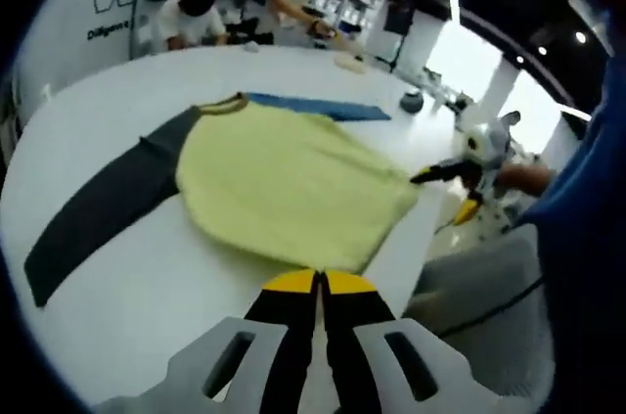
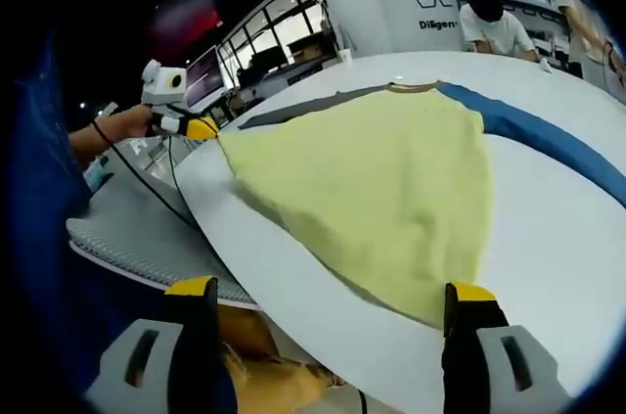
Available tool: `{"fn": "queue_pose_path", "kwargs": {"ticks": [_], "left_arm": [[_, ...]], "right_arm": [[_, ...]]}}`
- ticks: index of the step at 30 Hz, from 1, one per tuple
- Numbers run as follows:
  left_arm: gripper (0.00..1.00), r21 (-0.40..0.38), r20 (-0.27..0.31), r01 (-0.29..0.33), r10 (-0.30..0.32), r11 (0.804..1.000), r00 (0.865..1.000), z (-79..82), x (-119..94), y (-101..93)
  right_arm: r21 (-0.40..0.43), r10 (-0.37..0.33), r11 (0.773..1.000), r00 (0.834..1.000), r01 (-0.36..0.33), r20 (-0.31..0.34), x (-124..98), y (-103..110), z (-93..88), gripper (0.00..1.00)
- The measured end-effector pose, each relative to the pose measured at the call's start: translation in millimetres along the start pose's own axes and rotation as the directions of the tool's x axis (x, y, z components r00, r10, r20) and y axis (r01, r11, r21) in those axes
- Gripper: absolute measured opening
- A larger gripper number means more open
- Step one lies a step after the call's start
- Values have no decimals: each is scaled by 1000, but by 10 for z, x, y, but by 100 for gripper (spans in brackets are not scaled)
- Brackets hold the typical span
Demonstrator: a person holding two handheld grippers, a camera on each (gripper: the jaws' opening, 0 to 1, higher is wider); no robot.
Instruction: Fold the garment on the visible template until the final outline fits inside the template.
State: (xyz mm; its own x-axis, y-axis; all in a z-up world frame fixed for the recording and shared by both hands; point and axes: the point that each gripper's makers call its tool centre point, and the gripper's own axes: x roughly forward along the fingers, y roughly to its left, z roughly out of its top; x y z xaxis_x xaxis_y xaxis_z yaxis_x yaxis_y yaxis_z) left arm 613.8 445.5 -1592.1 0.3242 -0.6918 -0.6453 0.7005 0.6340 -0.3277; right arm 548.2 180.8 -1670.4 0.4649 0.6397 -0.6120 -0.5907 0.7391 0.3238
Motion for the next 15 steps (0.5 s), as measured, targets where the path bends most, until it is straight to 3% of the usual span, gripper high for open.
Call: {"fn": "queue_pose_path", "kwargs": {"ticks": [1, 3, 5, 6, 9, 10, 15], "left_arm": [[0, -8, 1, -2, 2, 1000, 1000, 37, -18, 24], [0, -123, -46, 9, -14, 992, 999, -6, -85, 47], [0, -137, -30, 10, -14, 990, 999, 9, -94, 70], [0, -206, -14, 10, -13, 978, 1000, 7, -82, 73], [0, -235, -13, -9, 7, 972, 1000, -45, -21, 139], [0, -259, -46, -33, 22, 965, 999, -163, 45, 219], [0, -251, -80, -87, 69, 964, 994, -335, 221, 390]], "right_arm": [[0, -2, 1000, 1000, 2, 0, 0, -3, -2, 94], [0, -5, 1000, 1000, 5, 0, 1, -7, -3, 94], [-1, -6, 1000, 1000, 6, -4, 5, 5, -1, 93], [-3, -6, 1000, 1000, 6, -6, 7, 12, 0, 93], [-1, -8, 1000, 1000, 8, -4, 9, 11, 2, 93], [-1, -9, 1000, 1000, 9, -4, 7, 11, 4, 93], [-1, -9, 1000, 1000, 9, -7, 1, 1, 11, 93]]}}
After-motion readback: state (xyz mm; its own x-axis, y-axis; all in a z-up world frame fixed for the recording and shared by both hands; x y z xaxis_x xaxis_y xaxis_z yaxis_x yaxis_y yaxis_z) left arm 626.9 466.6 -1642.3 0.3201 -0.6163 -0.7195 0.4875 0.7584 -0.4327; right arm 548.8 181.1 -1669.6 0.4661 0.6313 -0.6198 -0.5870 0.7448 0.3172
